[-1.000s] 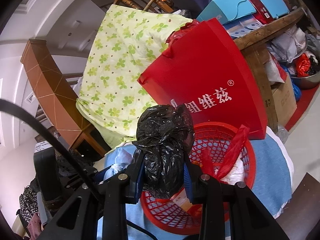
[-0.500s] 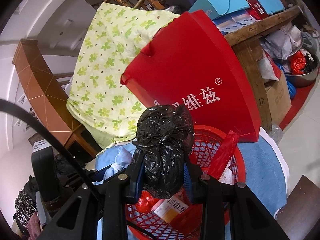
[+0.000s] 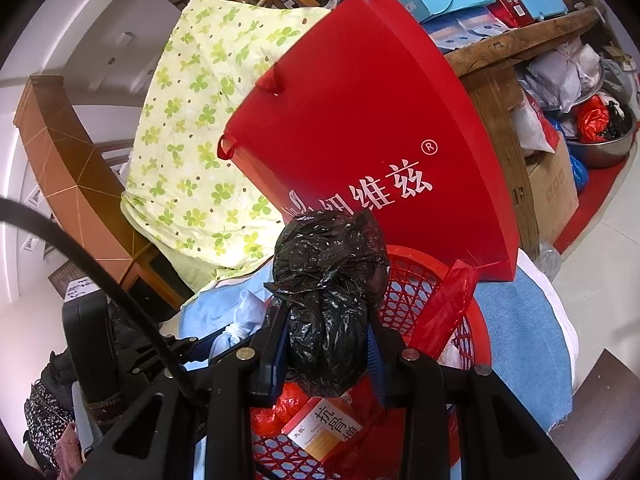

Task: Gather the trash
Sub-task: 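Lower the black bag and tissue into the red basket with both tools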

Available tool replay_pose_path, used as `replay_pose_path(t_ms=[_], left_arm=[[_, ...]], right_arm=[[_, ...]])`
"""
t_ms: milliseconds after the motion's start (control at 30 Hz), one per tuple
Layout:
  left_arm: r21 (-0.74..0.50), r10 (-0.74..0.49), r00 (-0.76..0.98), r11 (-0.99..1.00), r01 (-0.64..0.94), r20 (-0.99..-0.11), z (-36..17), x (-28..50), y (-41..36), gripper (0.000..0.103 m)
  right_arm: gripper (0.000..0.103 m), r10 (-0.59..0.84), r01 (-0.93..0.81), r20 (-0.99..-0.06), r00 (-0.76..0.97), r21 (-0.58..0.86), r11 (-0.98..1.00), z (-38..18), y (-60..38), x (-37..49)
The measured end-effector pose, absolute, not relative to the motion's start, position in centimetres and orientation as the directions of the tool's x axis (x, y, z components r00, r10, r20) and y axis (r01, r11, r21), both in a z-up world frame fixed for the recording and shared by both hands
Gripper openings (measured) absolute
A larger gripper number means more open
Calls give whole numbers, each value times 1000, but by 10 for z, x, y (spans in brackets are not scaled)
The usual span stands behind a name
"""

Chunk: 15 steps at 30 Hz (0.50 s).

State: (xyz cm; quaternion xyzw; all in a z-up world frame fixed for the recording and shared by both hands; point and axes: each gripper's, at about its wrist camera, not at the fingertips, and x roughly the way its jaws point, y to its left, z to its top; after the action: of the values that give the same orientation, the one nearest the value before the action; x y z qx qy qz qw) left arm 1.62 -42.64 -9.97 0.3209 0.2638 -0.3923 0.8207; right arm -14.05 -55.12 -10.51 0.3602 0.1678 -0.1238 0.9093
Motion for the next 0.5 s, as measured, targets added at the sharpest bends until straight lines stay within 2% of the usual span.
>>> replay_pose_path(t_ms=[433,500], left_arm=[[273,-469,497,466,841,-730,-126,36,-440,28],[265,-471,487,462,847,-736,-130,39,-442,31]], right_arm=[[37,-101,388,-448,888,614,687,-123,-561,-113],[37,-98,398,-461,882,617,679,-127,-564,-110]])
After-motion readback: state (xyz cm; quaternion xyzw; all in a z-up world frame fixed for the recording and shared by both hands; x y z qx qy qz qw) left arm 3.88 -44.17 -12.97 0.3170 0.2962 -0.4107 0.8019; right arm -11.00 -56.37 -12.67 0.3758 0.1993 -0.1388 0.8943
